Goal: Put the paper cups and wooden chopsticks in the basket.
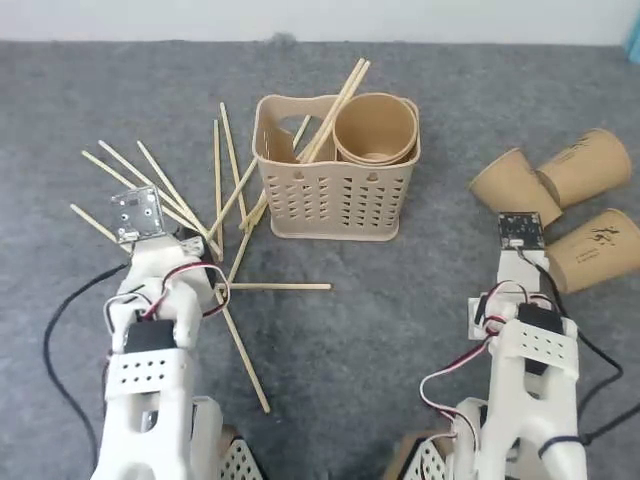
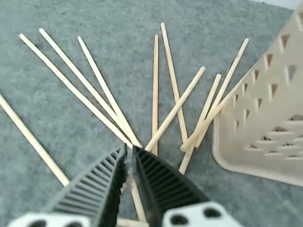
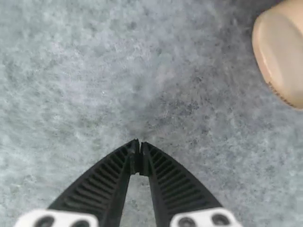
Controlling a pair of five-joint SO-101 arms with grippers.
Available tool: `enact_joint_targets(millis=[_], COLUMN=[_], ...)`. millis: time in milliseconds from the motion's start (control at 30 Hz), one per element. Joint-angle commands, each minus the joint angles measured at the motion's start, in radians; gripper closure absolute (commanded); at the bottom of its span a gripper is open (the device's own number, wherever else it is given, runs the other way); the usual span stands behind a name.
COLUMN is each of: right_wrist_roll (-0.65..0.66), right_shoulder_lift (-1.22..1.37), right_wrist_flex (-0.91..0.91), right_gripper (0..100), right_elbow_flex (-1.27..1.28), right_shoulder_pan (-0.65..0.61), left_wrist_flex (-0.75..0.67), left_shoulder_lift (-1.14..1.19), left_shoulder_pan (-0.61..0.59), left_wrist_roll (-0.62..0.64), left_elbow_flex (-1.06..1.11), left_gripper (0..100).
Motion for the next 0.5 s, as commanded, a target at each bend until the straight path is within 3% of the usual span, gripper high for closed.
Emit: enact_joint_targets(millis=[0,133,300,467], right_wrist_roll=[0.002,0.003,0.052,0.126], right_shoulder_lift=[-0.039,-0.039,-0.027,-0.027], right_wrist_flex=[0.01,0.001,0.015,0.104], right_gripper=[99.1,99.1,99.1,99.1], right_elbow_flex=[-0.037,-0.051,-0.209,-0.404], right_shoulder_pan=[0.015,0.053,0.223,0.343], left_wrist_flex=[-0.114,-0.169,-0.175,-0.175], left_shoulder_lift=[-0.005,0.094,0.292,0.399], left_shoulder_pan=[0.002,0.002,-0.003,-0.006], left_wrist_roll=[-0.012,-0.017,-0.115,-0.13], left_elbow_flex=[0.028,0.005,-0.088,-0.148], left_gripper=[99,99,99,99])
